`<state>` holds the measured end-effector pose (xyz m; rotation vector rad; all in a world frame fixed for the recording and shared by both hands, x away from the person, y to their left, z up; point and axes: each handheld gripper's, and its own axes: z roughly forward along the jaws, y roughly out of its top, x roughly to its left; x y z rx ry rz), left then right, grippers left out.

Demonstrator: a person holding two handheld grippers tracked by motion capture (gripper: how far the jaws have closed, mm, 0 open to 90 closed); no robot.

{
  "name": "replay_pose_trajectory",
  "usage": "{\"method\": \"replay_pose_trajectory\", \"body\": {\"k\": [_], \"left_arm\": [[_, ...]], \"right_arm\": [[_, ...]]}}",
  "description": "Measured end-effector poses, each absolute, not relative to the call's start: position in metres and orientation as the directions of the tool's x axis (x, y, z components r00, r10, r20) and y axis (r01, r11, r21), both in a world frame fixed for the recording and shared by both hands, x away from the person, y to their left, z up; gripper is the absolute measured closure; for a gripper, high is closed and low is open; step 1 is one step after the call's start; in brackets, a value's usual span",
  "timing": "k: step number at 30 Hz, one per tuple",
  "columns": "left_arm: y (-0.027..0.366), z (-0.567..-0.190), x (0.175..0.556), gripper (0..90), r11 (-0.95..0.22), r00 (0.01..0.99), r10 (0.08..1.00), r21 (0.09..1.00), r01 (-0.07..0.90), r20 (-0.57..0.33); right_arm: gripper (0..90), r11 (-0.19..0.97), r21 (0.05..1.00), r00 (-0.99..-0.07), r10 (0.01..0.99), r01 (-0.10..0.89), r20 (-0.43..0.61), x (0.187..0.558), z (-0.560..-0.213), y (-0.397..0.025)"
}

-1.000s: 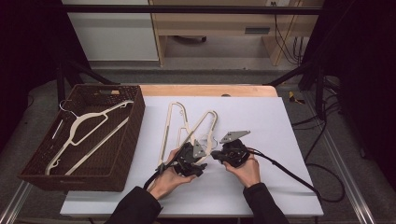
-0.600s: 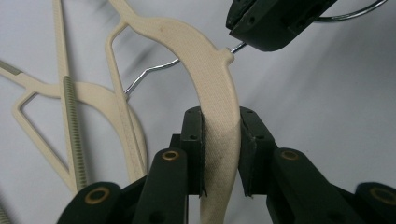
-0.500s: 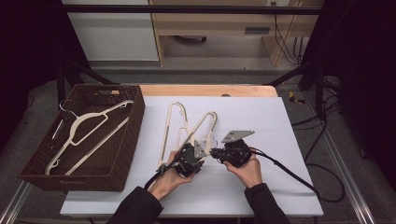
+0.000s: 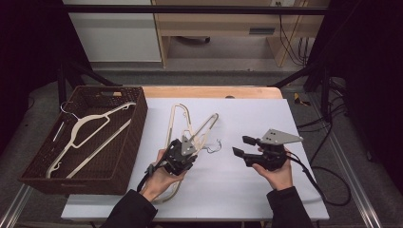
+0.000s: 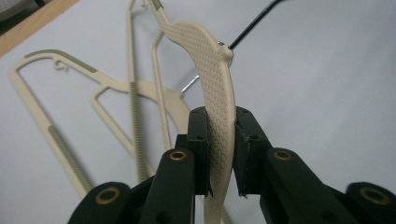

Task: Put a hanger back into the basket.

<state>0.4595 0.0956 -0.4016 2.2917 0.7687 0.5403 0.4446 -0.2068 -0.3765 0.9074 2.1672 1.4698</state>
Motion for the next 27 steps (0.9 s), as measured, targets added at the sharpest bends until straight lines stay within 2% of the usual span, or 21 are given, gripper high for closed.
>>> {"method": "replay_pose_trajectory", "body": {"k": [8,10,14,19,27], "left_arm": [[0.118,-0.385,0.465,85.0,-0.595,0.710,0.676,0.715,0.368,0.196],[0.122,-0.382,0.466,85.8,-0.557,0.713,0.685,0.737,0.383,0.148],[0.130,-0.376,0.466,85.9,-0.569,0.721,0.676,0.730,0.378,0.153],[0.138,-0.365,0.459,85.9,-0.524,0.732,0.672,0.769,0.366,0.110],[0.159,-0.326,0.440,85.9,-0.488,0.758,0.645,0.815,0.313,0.095]], "right_arm": [[21.1,0.205,0.924,-0.689,0.720,0.321,0.080,0.440,-0.389,-0.226],[18.5,0.205,0.924,-0.689,0.720,0.322,0.080,0.439,-0.391,-0.227],[16.1,0.218,0.921,-0.687,0.723,0.324,0.070,0.435,-0.395,-0.228],[12.4,0.208,0.917,-0.674,0.734,0.340,0.084,0.430,-0.397,-0.231],[7.1,0.205,0.917,-0.656,0.751,0.341,0.077,0.424,-0.400,-0.238]]}}
